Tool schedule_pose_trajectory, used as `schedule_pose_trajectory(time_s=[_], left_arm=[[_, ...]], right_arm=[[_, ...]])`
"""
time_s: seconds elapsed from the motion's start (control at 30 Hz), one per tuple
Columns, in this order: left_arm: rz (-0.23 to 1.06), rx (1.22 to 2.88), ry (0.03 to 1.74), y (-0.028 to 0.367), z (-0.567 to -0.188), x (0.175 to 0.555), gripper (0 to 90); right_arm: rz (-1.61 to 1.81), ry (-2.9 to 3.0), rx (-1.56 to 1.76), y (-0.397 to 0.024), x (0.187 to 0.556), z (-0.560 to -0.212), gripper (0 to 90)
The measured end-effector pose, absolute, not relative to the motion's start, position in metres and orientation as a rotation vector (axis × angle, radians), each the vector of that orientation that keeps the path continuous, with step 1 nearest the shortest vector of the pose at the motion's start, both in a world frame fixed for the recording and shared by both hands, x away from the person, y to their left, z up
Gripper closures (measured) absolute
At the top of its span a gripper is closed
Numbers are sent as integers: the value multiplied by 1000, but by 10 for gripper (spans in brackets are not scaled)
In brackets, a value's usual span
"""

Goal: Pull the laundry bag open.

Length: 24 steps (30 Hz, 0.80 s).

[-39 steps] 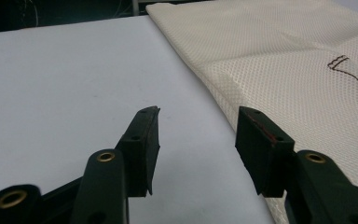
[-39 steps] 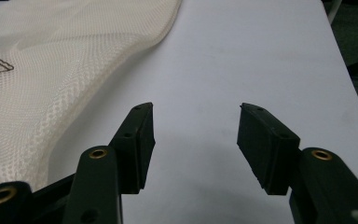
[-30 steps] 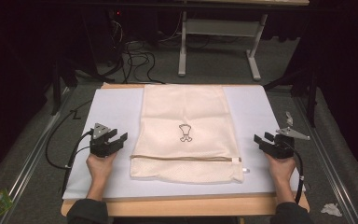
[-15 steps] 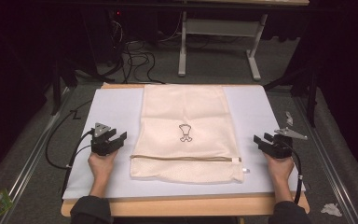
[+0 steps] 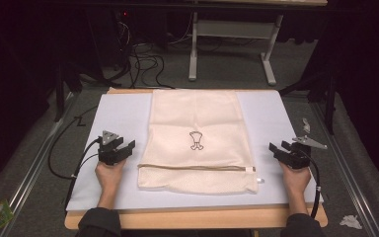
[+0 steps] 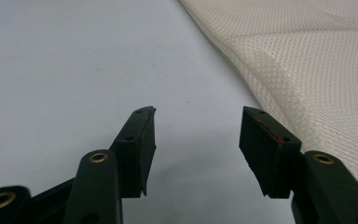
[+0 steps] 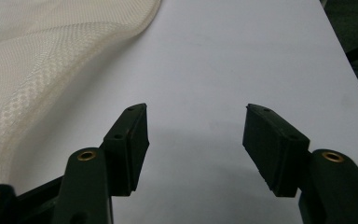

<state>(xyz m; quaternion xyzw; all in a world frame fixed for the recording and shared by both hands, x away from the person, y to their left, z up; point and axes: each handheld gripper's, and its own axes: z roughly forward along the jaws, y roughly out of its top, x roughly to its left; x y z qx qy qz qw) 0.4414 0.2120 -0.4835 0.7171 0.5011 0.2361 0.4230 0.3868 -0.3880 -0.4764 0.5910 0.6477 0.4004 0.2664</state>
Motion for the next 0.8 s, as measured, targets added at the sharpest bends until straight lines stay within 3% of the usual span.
schedule_pose_trajectory(time_s=[0.8], left_arm=[[599, 1802, 1226, 211, -484, 438, 440]], right_arm=[[932, 1842, 1568, -376, 392, -478, 389]])
